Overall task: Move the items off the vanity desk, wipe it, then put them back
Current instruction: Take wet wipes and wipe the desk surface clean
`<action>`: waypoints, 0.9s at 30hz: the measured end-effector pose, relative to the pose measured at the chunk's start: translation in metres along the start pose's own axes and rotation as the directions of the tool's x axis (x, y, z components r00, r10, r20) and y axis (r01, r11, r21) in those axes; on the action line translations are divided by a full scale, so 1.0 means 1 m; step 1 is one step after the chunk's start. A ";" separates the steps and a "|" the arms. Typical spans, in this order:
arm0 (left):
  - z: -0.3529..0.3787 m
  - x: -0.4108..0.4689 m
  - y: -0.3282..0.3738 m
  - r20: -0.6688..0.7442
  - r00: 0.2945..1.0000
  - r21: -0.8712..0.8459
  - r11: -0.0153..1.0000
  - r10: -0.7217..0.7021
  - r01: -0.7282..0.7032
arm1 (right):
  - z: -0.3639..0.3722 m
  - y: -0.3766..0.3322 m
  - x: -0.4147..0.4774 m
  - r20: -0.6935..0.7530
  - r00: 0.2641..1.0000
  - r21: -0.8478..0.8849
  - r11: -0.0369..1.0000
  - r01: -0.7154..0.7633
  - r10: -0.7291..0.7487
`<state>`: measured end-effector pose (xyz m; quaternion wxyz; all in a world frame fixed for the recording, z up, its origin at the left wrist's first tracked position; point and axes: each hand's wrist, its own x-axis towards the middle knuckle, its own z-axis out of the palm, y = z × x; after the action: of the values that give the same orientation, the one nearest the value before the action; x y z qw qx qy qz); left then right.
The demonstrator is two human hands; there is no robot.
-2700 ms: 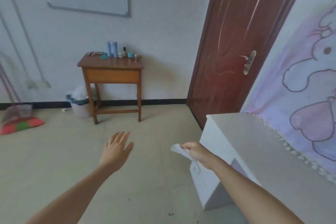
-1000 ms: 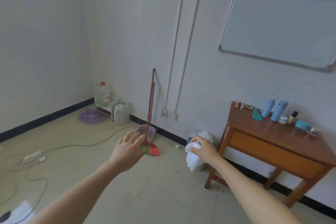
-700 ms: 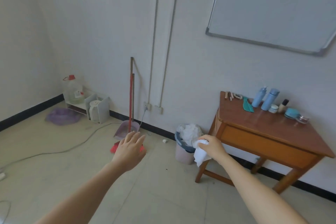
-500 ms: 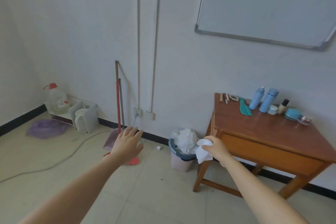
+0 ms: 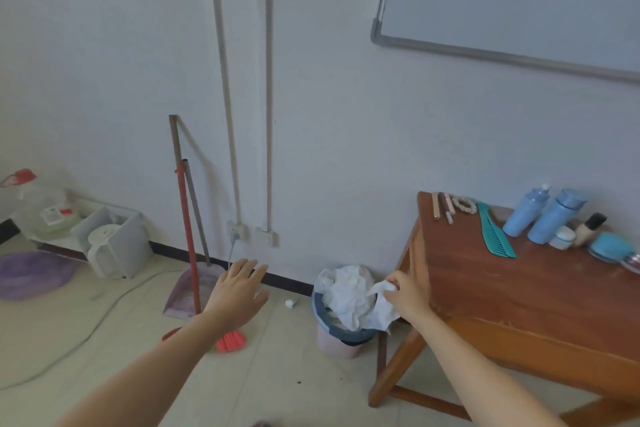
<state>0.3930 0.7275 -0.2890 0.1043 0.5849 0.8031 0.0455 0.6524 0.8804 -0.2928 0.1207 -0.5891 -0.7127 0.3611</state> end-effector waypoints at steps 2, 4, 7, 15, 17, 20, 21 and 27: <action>-0.003 0.041 -0.017 -0.002 1.000 -0.021 1.000 0.003 -0.003 | 0.012 -0.008 0.032 0.008 1.000 -0.004 1.000 -0.025 0.025; -0.008 0.081 -0.029 0.000 1.000 -0.032 0.999 0.020 -0.020 | 0.020 -0.017 0.060 0.032 0.995 0.028 0.995 -0.095 0.095; -0.018 0.128 -0.039 0.021 0.998 -0.045 0.997 0.066 -0.065 | 0.027 -0.032 0.091 0.019 0.987 0.057 0.986 -0.157 0.157; -0.003 0.215 -0.040 0.114 0.985 -0.057 0.991 0.127 -0.122 | 0.035 -0.036 0.165 0.004 0.973 0.062 0.971 -0.231 0.231; 0.004 0.231 -0.037 0.152 0.980 -0.056 0.991 0.127 -0.120 | 0.036 -0.030 0.192 -0.003 0.966 0.051 0.964 -0.259 0.260; 0.013 0.260 -0.036 0.187 0.977 -0.040 0.994 0.107 -0.102 | 0.038 -0.019 0.238 0.041 0.956 0.021 0.956 -0.291 0.290; 0.015 0.271 -0.036 0.198 0.976 -0.033 0.995 0.095 -0.090 | 0.039 -0.015 0.254 0.075 0.952 -0.011 0.955 -0.297 0.297; 0.022 0.336 -0.023 0.249 0.967 0.001 0.999 0.044 -0.045 | 0.043 0.010 0.322 0.181 0.922 -0.125 0.938 -0.325 0.343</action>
<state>0.2782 1.0380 -0.3533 0.2013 0.6043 0.7704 -0.0288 0.5454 1.1630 -0.4120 -0.0422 -0.6677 -0.6260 0.4006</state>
